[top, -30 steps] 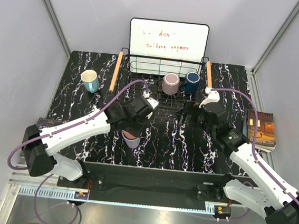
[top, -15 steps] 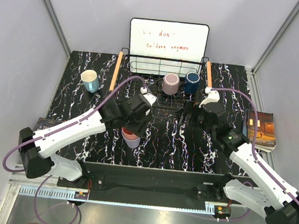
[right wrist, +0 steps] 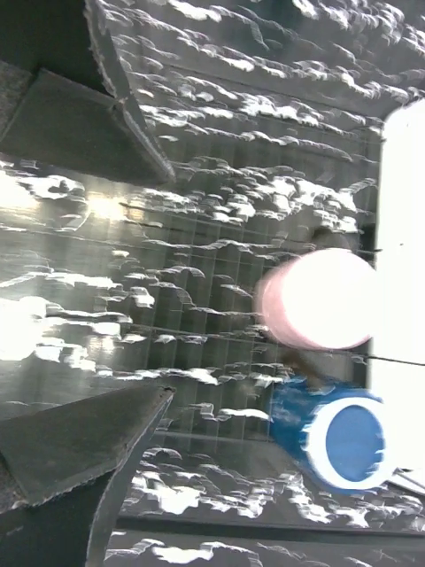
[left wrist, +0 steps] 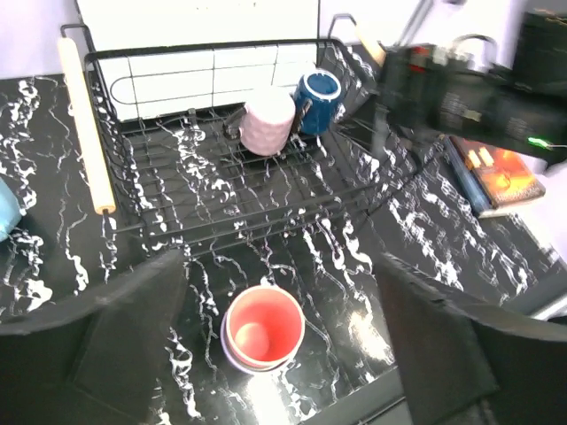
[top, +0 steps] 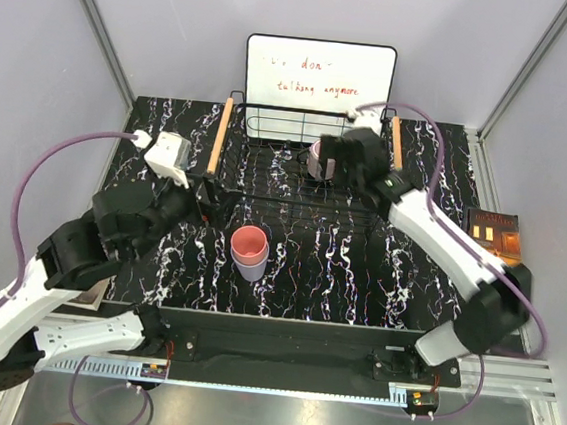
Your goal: Unload the cups from the dish rack
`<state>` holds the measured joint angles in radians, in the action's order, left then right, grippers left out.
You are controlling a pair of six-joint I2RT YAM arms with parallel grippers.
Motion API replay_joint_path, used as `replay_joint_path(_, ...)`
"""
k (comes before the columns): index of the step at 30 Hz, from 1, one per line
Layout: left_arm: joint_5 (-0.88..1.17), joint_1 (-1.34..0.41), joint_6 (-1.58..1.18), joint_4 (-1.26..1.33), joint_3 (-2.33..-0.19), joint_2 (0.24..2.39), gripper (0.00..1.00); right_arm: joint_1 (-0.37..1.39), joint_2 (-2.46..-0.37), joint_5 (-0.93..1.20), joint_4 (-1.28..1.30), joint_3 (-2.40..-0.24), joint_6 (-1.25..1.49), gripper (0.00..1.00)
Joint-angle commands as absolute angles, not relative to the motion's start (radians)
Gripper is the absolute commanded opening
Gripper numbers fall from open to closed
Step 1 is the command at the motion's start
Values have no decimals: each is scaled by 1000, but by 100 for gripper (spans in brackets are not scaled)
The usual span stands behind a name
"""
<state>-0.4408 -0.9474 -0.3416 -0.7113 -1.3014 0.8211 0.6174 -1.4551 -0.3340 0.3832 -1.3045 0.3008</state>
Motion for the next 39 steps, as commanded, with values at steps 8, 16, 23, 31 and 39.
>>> replay_joint_path(8, -443, -951, -440, -618, -1123, 845, 98, 545, -2098, -416, 716, -2151, 207, 100)
replay_joint_path(16, -439, -951, -437, -598, -1078, 850, 98, 494, -2316, -361, 802, -2382, 216, 100)
replay_joint_path(23, -436, -951, -433, -583, -1071, 885, 98, 492, -2356, -308, 799, -2378, 230, 100)
replay_joint_path(31, -430, -951, -437, -581, -1060, 896, 98, 494, -2393, -285, 788, -2372, 244, 100)
replay_joint_path(39, -433, -951, -448, -583, -1048, 893, 99, 495, -2352, -310, 781, -2359, 255, 100)
